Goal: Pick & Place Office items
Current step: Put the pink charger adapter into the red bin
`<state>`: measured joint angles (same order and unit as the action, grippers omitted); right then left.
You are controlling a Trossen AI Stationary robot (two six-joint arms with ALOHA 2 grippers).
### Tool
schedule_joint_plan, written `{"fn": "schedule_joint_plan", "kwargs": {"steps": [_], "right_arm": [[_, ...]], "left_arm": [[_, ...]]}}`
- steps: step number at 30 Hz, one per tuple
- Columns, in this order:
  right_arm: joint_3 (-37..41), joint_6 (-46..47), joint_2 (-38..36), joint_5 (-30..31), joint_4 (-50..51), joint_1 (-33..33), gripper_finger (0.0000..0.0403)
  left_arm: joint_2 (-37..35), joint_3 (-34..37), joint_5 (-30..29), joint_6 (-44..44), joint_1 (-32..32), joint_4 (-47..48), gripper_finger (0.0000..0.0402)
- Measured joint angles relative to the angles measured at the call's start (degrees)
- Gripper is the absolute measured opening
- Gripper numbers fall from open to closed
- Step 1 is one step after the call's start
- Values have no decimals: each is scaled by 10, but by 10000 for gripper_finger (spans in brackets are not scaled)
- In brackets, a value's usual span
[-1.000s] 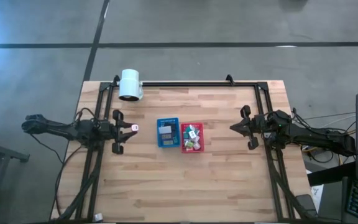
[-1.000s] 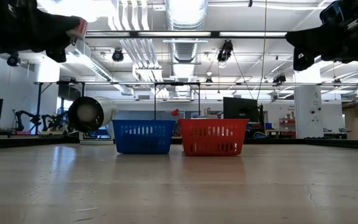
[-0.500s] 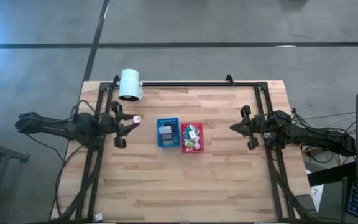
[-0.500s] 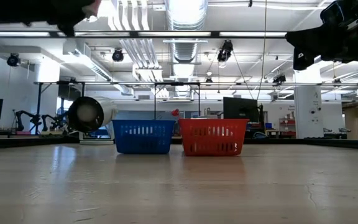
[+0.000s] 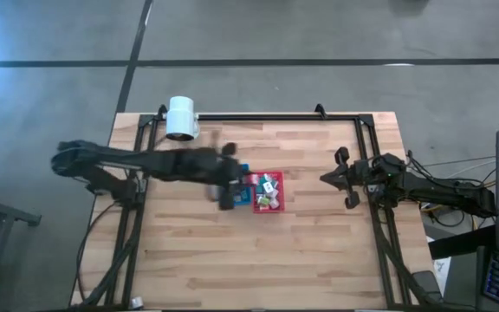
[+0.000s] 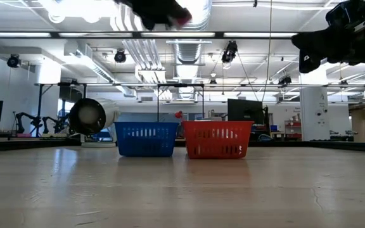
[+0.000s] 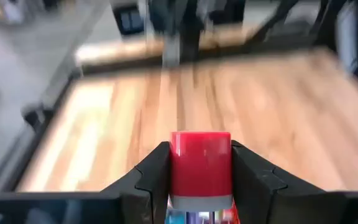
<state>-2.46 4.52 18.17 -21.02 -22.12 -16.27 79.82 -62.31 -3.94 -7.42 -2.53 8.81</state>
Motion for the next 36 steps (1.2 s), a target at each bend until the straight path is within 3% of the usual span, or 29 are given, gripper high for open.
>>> {"fn": "schedule_joint_plan", "kwargs": {"steps": [12, 16, 23, 34, 36], "right_arm": [[0, -2, 0, 0, 10, 0, 8], [0, -2, 0, 0, 10, 0, 8], [0, -2, 0, 0, 15, 0, 8], [0, -6, 0, 0, 18, 0, 8], [0, -6, 0, 0, 18, 0, 8]], "left_arm": [[294, -275, 125, 13, 44, 238, 132], [364, -331, 130, 5, 50, 285, 132], [438, -356, 129, -5, 54, 293, 132], [452, -349, 130, -2, 55, 298, 132], [452, -349, 130, -2, 55, 298, 153]]}}
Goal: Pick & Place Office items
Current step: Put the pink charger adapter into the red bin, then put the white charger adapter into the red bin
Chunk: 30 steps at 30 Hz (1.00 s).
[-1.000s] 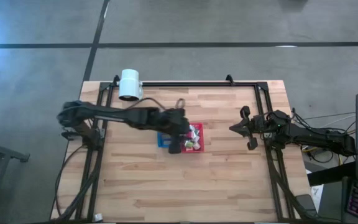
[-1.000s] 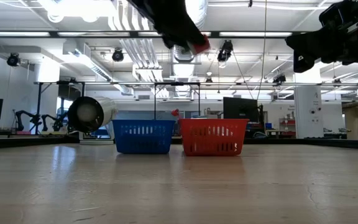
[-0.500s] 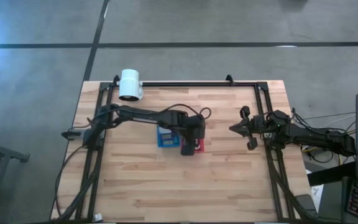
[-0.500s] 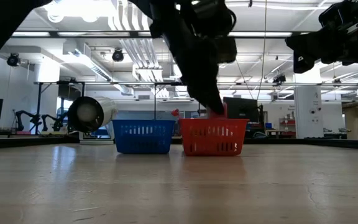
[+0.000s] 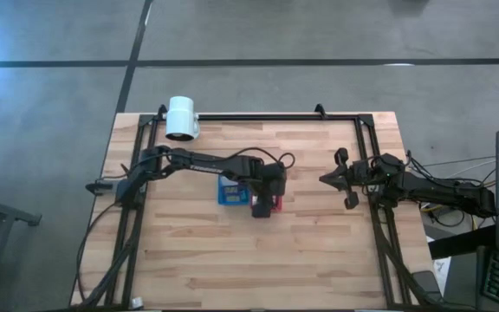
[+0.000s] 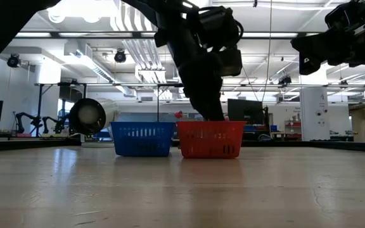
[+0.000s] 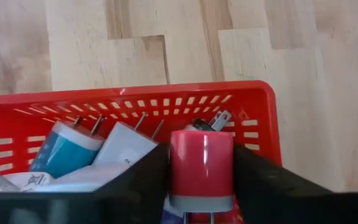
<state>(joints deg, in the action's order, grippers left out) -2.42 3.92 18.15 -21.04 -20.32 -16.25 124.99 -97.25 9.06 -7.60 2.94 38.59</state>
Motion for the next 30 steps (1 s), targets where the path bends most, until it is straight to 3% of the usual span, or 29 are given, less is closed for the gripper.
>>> {"fn": "schedule_joint_plan", "kwargs": {"steps": [6, 12, 17, 23, 26, 30], "right_arm": [[0, 0, 0, 0, 0, 0, 8], [0, 0, 0, 0, 0, 0, 8], [0, 3, 0, 1, -1, 0, 8], [0, 15, -1, 2, -8, 0, 8], [0, 20, -1, 2, -11, 0, 8], [0, 22, -1, 2, -12, 0, 8]], "left_arm": [[-9, 0, 0, 0, 0, -1, 279], [-70, 2, 0, -31, 0, 16, 316], [-179, 33, 2, -71, 0, 33, 307], [-367, 184, 2, -88, 4, -83, 275], [-476, 297, 2, -95, 10, -160, 231], [-625, 454, 2, -86, 24, -242, 142]]}}
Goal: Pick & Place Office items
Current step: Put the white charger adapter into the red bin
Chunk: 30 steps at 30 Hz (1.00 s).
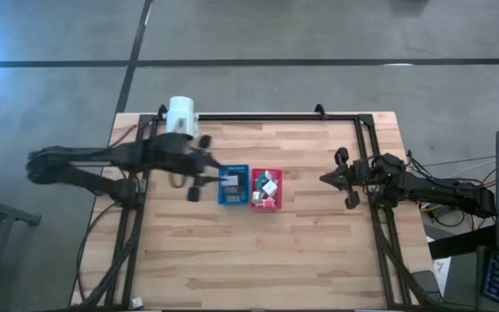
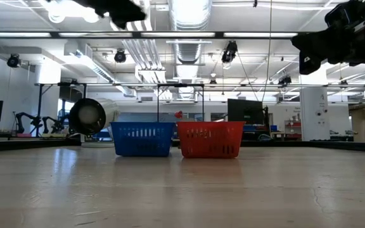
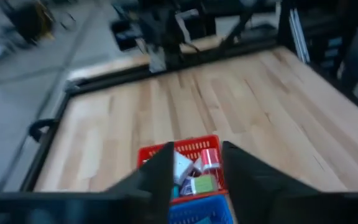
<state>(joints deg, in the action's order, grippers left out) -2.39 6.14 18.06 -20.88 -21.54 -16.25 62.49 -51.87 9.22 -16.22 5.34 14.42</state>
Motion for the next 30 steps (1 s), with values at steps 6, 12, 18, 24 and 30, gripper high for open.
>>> {"fn": "schedule_joint_plan", "kwargs": {"steps": [6, 12, 18, 24, 30], "right_arm": [[0, 12, 0, 0, -1, 0, 8], [0, 14, 0, 0, -2, 0, 8], [0, 20, -1, 2, -3, -1, 8], [6, 23, 0, 6, 1, -10, 8], [18, -3, 15, 77, -10, -18, 8]], "left_arm": [[-191, 193, -6, 59, 30, -130, 12], [-321, 319, 24, 77, 57, -194, 4], [-420, 406, 39, 108, 59, -234, 3], [-493, 444, 33, 139, 58, -236, 3], [-543, 478, 3, 142, 58, -248, 2]]}}
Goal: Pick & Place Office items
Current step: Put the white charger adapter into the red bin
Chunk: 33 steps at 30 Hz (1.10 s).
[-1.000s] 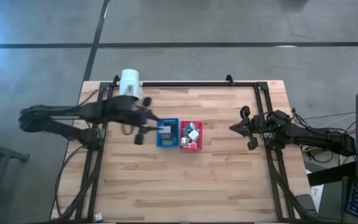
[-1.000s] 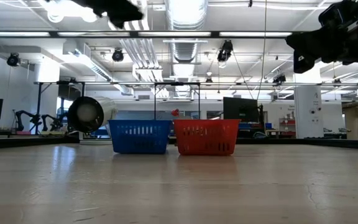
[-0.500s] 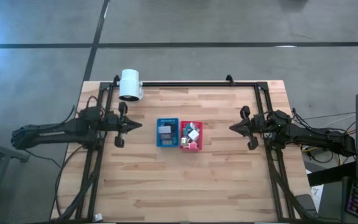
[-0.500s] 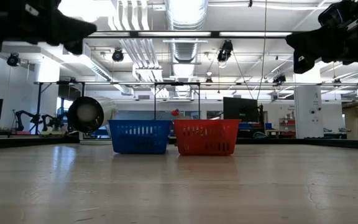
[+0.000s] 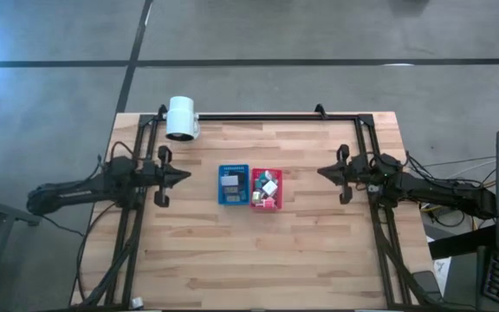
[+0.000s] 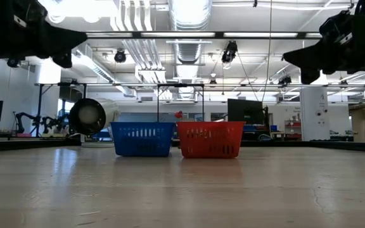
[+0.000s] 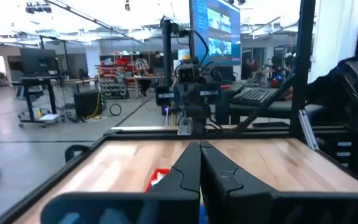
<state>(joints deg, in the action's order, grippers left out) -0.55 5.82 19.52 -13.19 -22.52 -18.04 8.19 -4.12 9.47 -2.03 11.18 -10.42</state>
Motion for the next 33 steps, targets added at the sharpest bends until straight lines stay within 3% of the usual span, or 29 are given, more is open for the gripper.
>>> {"fn": "schedule_joint_plan", "kwargs": {"steps": [11, 14, 33], "right_arm": [[0, 42, 5, -23, -31, 0, 8], [0, 43, 4, -48, -32, 0, 8], [0, 45, 4, -48, -67, 0, 8]], "left_arm": [[-26, 38, 11, -19, 4, 57, 1], [-26, 38, 12, -20, 5, 43, 3], [-54, 26, 41, -2, 5, 17, 2]]}}
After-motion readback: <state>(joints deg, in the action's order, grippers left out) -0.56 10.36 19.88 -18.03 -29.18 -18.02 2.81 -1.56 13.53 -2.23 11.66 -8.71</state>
